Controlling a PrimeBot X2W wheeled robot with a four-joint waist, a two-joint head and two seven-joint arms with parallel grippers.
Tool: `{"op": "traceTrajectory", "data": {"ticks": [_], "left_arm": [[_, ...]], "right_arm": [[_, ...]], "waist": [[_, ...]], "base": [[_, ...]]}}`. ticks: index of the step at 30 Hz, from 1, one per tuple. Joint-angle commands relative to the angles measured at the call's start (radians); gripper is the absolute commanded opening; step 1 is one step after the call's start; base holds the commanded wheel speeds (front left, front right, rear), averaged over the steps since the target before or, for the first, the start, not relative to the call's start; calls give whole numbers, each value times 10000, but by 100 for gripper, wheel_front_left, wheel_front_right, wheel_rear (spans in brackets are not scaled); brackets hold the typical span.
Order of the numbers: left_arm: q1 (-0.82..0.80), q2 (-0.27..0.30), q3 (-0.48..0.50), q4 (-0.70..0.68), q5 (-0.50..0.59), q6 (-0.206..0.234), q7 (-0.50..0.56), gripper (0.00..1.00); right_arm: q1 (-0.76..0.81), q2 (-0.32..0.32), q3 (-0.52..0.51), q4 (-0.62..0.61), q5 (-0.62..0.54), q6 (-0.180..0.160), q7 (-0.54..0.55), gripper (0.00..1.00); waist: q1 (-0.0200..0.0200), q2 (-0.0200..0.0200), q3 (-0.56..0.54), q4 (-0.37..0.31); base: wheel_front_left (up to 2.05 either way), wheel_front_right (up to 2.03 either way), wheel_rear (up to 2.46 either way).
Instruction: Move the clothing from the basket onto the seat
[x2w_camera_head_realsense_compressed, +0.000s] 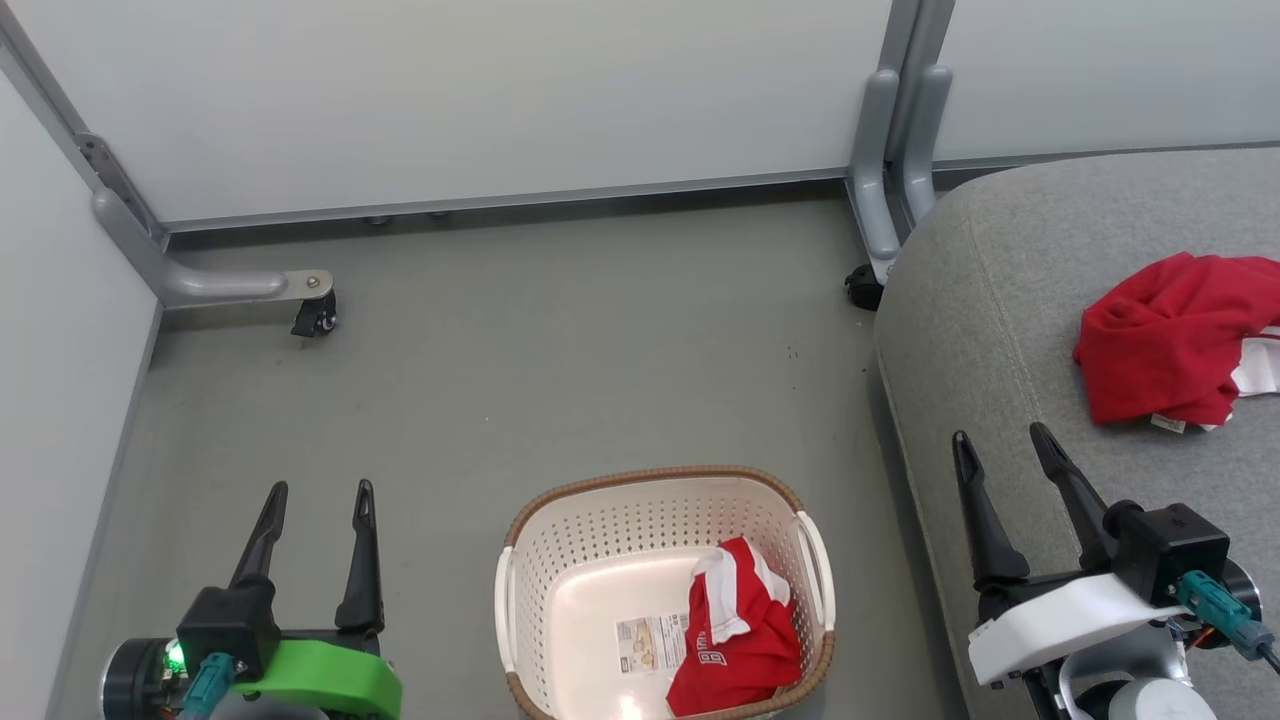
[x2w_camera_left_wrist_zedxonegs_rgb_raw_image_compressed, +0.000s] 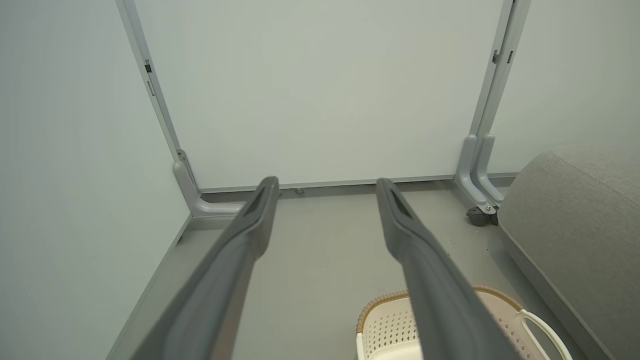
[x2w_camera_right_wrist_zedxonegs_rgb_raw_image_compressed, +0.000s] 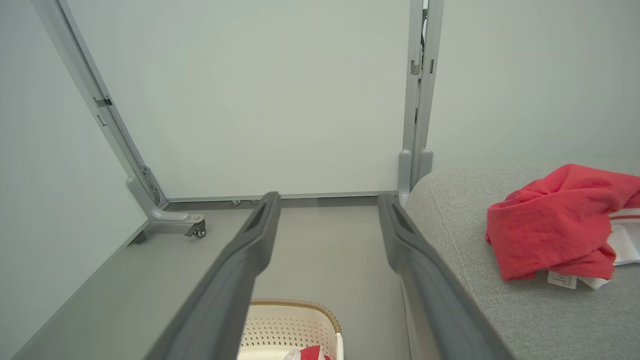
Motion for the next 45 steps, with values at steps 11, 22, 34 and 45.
{"op": "traceTrajectory", "data": {"ticks": [11,22,34,45], "left_arm": [[-464,-198,19,-10,401,-282,-32,100],[-2531,-494,-1405,1274,1009,-671,-21,100],[-5254,-656,-3878,4303,875,-951,81,100],[-7533,-652,-6240,6309,-215,-961,787,100]], "right_arm": [[-228,-17,-24,-245,-47,-17,76,100],[-1433,-19,107,-965,-276,-17,11,100],[-3347,-12,549,-1126,-156,-17,-577,100],[-4513,-5,605,-985,270,-17,-1462,100]], "waist": [[1,0,425,23],[1,0,2593,-191],[1,0,5328,-1210],[1,0,7864,-2343]], "base": [[0,0,0],[0,0,0],[0,0,0],[0,0,0]]}}
